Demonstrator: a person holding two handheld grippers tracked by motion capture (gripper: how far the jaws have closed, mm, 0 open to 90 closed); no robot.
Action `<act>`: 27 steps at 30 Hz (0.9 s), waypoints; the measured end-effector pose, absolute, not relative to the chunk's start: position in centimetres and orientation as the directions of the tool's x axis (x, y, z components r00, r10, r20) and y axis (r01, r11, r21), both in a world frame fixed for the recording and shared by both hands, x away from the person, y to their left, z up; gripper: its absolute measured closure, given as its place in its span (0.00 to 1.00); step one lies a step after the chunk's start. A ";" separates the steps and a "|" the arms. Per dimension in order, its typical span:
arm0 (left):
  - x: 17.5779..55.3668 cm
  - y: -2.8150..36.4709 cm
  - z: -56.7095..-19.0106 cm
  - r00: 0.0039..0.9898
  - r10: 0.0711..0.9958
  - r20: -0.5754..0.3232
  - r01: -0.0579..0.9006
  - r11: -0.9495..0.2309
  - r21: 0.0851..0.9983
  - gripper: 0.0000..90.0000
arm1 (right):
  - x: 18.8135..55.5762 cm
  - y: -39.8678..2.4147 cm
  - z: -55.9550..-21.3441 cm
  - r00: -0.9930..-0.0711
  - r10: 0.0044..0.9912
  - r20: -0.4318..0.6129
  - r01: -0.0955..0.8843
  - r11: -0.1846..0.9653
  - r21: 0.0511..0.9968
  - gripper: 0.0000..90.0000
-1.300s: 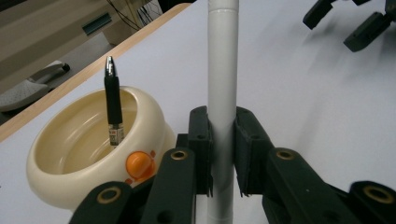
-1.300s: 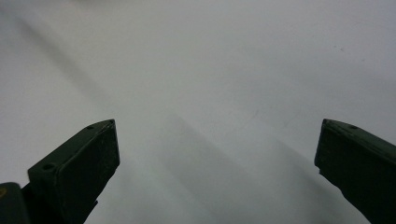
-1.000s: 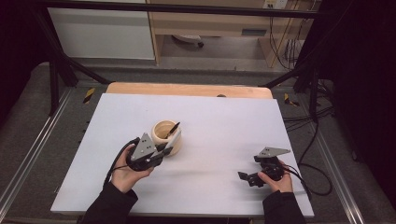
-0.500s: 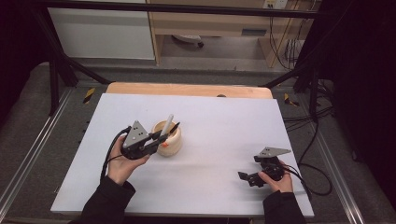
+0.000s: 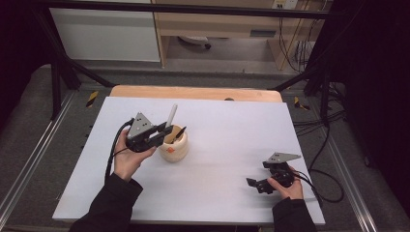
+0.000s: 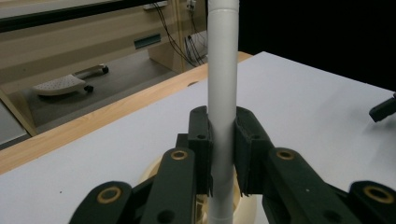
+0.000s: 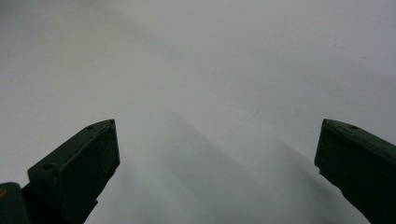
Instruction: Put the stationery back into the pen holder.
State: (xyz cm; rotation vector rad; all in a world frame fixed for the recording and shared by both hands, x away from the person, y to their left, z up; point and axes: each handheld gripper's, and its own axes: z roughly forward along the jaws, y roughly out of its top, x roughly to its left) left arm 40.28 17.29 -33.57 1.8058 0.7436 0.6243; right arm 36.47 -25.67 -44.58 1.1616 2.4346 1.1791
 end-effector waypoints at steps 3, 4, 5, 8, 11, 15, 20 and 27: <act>40.8 17.1 -33.5 0.668 0.742 0.065 0.196 -0.259 0.946 0.86 | 36.5 -25.7 -44.6 -0.673 0.724 0.150 0.568 0.376 0.732 0.01; 40.9 17.1 -33.4 0.666 0.743 0.063 0.197 -0.257 0.946 0.86 | 36.5 -25.7 -44.6 -0.673 0.724 0.150 0.568 0.376 0.732 0.01; 41.1 17.1 -33.5 0.664 0.745 0.064 0.197 -0.257 0.946 0.86 | 36.5 -25.7 -44.6 -0.674 0.723 0.149 0.566 0.377 0.733 0.01; 41.5 17.0 -33.7 0.659 0.750 0.058 0.205 -0.252 0.946 0.86 | 36.5 -25.6 -44.6 -0.674 0.723 0.149 0.568 0.380 0.730 0.01; 41.9 16.8 -34.0 0.655 0.753 0.057 0.206 -0.251 0.946 0.86 | 36.5 -25.6 -44.6 -0.675 0.723 0.151 0.569 0.379 0.730 0.01; 42.5 16.6 -34.4 0.656 0.753 0.048 0.209 -0.243 0.947 0.86 | 36.5 -25.6 -44.7 -0.674 0.723 0.152 0.571 0.379 0.728 0.01; 43.0 16.4 -35.1 0.652 0.757 0.050 0.211 -0.245 0.946 0.86 | 36.5 -25.6 -44.7 -0.675 0.722 0.151 0.570 0.381 0.728 0.01; 43.7 16.4 -36.1 0.647 0.761 0.034 0.231 -0.238 0.943 0.86 | 36.5 -25.6 -44.7 -0.676 0.722 0.148 0.570 0.384 0.727 0.01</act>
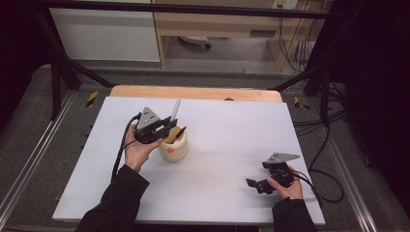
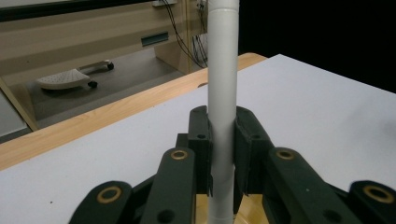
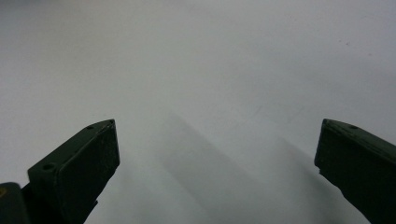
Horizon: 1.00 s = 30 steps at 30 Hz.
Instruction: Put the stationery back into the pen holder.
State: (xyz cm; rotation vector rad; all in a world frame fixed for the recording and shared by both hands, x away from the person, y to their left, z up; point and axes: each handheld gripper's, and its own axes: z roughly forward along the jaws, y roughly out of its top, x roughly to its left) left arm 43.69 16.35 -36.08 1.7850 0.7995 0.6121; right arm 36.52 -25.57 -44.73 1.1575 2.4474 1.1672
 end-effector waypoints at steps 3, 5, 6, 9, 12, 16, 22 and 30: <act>43.9 16.3 -36.7 0.646 0.763 0.028 0.243 -0.241 0.940 0.86 | 36.5 -25.5 -44.8 -0.675 0.721 0.153 0.572 0.382 0.726 0.01; 44.0 16.3 -37.1 0.644 0.764 0.025 0.249 -0.241 0.938 0.86 | 36.5 -25.5 -44.8 -0.678 0.720 0.148 0.569 0.386 0.726 0.01; 44.1 16.3 -37.2 0.643 0.766 0.023 0.254 -0.241 0.937 0.86 | 36.5 -25.5 -44.8 -0.678 0.720 0.147 0.568 0.387 0.727 0.01; 44.2 16.4 -37.6 0.642 0.766 0.021 0.262 -0.245 0.933 0.86 | 36.5 -25.5 -44.8 -0.678 0.720 0.148 0.570 0.387 0.725 0.01; 44.3 16.4 -38.1 0.641 0.767 0.013 0.271 -0.243 0.931 0.86 | 36.5 -25.5 -44.8 -0.678 0.720 0.146 0.569 0.389 0.725 0.01; 44.3 16.5 -38.8 0.642 0.767 0.012 0.279 -0.248 0.928 0.86 | 36.5 -25.5 -44.8 -0.678 0.720 0.148 0.571 0.390 0.722 0.01; 44.2 16.6 -39.5 0.642 0.766 0.008 0.290 -0.252 0.923 0.86 | 36.5 -25.5 -44.9 -0.679 0.719 0.147 0.571 0.392 0.721 0.01; 43.9 16.7 -40.2 0.646 0.763 0.028 0.290 -0.279 0.916 0.86 | 36.5 -25.4 -44.9 -0.682 0.718 0.142 0.569 0.398 0.719 0.01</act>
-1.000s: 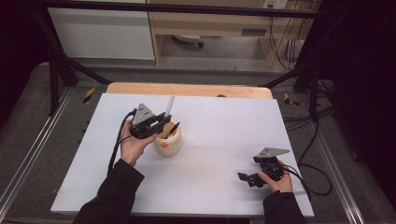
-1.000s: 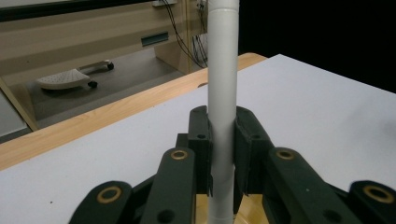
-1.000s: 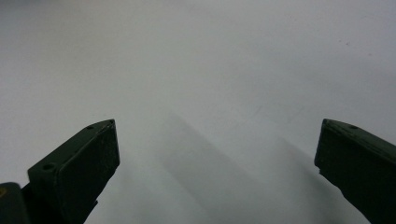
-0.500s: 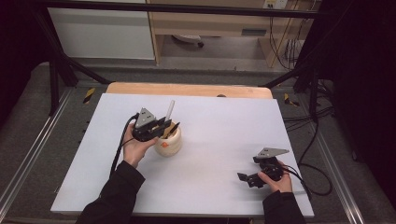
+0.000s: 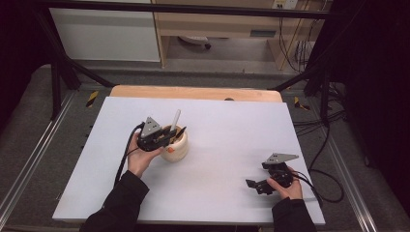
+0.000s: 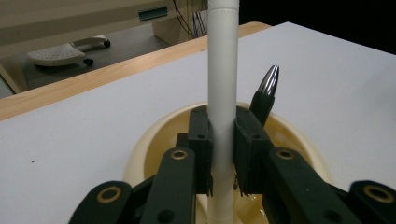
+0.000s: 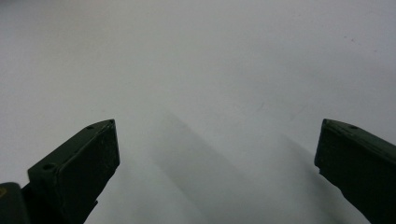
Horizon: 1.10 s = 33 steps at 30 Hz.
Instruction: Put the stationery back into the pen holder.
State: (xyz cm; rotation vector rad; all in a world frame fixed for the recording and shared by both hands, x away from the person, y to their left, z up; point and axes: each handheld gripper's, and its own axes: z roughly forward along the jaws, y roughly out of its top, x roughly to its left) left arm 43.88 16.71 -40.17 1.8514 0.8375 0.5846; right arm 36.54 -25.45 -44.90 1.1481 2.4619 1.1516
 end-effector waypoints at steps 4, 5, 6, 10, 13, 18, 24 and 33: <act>43.8 16.6 -40.3 0.651 0.758 0.037 0.296 -0.298 0.908 0.86 | 36.5 -25.5 -44.9 -0.683 0.717 0.139 0.567 0.400 0.720 0.01; 43.8 16.6 -40.3 0.651 0.758 0.038 0.299 -0.302 0.905 0.86 | 36.5 -25.5 -44.9 -0.683 0.717 0.140 0.567 0.400 0.720 0.01; 43.8 16.6 -40.3 0.652 0.757 0.042 0.300 -0.308 0.903 0.85 | 36.5 -25.5 -44.9 -0.683 0.717 0.140 0.567 0.399 0.720 0.01; 43.7 16.7 -40.3 0.651 0.758 0.045 0.306 -0.316 0.898 0.81 | 36.5 -25.4 -44.9 -0.682 0.717 0.141 0.569 0.399 0.719 0.01; 43.6 16.8 -40.0 0.655 0.755 0.042 0.306 -0.316 0.898 0.77 | 36.5 -25.4 -44.9 -0.682 0.717 0.142 0.569 0.399 0.719 0.01; 43.4 17.1 -39.5 0.649 0.760 0.035 0.313 -0.309 0.898 0.68 | 36.5 -25.4 -44.9 -0.682 0.717 0.145 0.572 0.399 0.717 0.01; 43.0 17.7 -38.4 0.654 0.756 0.035 0.320 -0.318 0.892 0.59 | 36.5 -25.4 -44.9 -0.682 0.717 0.145 0.572 0.399 0.717 0.01; 42.0 18.8 -37.1 0.669 0.743 0.016 0.343 -0.327 0.881 0.45 | 36.5 -25.4 -44.9 -0.679 0.720 0.144 0.572 0.395 0.719 0.01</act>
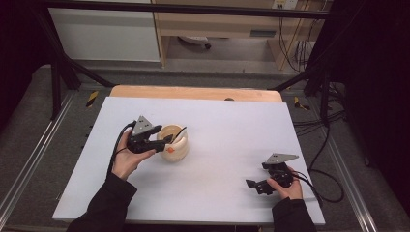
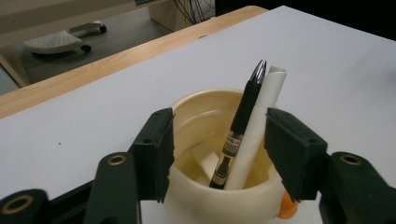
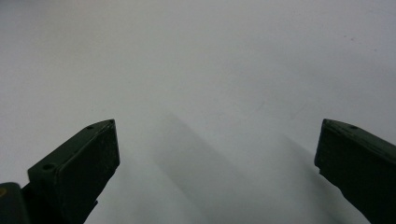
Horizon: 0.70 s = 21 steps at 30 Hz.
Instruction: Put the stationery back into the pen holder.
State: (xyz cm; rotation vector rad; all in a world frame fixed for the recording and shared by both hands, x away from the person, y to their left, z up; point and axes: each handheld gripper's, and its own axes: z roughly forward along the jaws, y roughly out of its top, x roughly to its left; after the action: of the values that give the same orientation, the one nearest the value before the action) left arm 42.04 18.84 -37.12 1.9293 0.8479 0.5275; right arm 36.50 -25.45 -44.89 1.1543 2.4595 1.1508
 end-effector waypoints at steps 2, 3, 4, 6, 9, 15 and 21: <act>41.8 19.1 -37.0 0.672 0.740 0.021 0.347 -0.340 0.874 0.41 | 36.5 -25.5 -44.9 -0.681 0.718 0.143 0.568 0.396 0.721 0.01; 41.6 19.2 -36.9 0.676 0.736 0.026 0.344 -0.347 0.872 0.40 | 36.5 -25.5 -44.9 -0.680 0.719 0.144 0.570 0.394 0.721 0.01; 41.4 19.4 -36.8 0.681 0.732 0.028 0.344 -0.353 0.870 0.38 | 36.5 -25.5 -44.9 -0.678 0.721 0.146 0.571 0.392 0.721 0.01; 41.2 19.7 -36.6 0.684 0.729 0.030 0.350 -0.364 0.863 0.33 | 36.5 -25.5 -44.9 -0.683 0.716 0.144 0.566 0.395 0.723 0.01; 40.8 20.2 -36.6 0.688 0.724 0.051 0.347 -0.389 0.853 0.29 | 36.4 -25.5 -44.8 -0.682 0.716 0.148 0.569 0.393 0.722 0.01; 40.1 21.2 -36.9 0.691 0.719 0.074 0.351 -0.424 0.835 0.22 | 36.4 -25.5 -44.8 -0.680 0.718 0.148 0.569 0.390 0.724 0.01; 39.2 22.1 -37.8 0.682 0.727 0.074 0.371 -0.431 0.822 0.14 | 36.4 -25.5 -44.8 -0.681 0.716 0.150 0.571 0.391 0.722 0.01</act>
State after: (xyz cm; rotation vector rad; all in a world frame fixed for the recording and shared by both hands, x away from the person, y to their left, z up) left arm 39.22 22.10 -37.81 2.0559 0.8434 0.5402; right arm 36.39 -25.48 -44.80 1.1522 2.4600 1.1636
